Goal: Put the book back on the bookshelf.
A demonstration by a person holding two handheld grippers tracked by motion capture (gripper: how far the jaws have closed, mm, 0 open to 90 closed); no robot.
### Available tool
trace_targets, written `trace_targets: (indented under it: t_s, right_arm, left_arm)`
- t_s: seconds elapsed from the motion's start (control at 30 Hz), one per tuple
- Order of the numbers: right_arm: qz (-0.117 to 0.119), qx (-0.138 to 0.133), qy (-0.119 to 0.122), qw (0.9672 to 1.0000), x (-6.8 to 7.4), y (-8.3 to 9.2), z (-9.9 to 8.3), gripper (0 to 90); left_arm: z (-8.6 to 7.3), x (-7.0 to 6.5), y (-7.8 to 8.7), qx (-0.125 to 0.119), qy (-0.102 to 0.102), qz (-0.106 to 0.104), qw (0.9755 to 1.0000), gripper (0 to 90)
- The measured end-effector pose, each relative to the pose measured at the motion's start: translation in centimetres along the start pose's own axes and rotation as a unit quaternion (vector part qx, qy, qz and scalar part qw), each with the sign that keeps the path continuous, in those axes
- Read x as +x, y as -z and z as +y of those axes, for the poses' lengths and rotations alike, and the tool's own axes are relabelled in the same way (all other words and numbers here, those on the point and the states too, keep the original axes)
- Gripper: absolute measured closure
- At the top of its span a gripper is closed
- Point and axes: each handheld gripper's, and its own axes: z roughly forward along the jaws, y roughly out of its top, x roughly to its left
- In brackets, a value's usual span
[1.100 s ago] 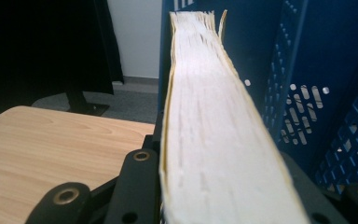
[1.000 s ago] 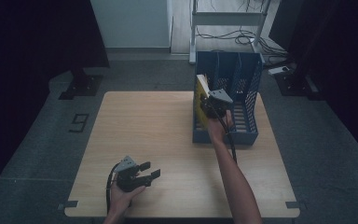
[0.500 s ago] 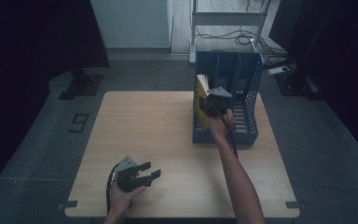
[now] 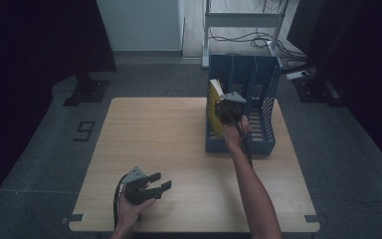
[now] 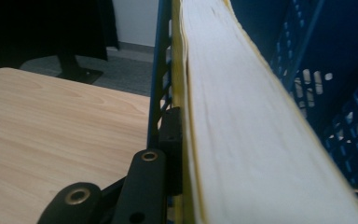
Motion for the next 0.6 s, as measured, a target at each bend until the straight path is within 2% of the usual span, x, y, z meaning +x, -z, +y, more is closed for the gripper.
trace_targets:
  t_s: [0.13,0.6]
  right_arm:
    - [-0.014,-0.008,0.001,0.9999,0.05,-0.16,-0.01,74.1]
    - [-0.02,-0.019,-0.003,0.9996,0.64,-0.71,0.77,74.1]
  left_arm:
    - [-0.02,0.06,-0.02,0.001,0.001,0.0,1.0,37.2]
    - [0.05,0.25,0.24,-0.006,0.004,0.001,1.0,37.2]
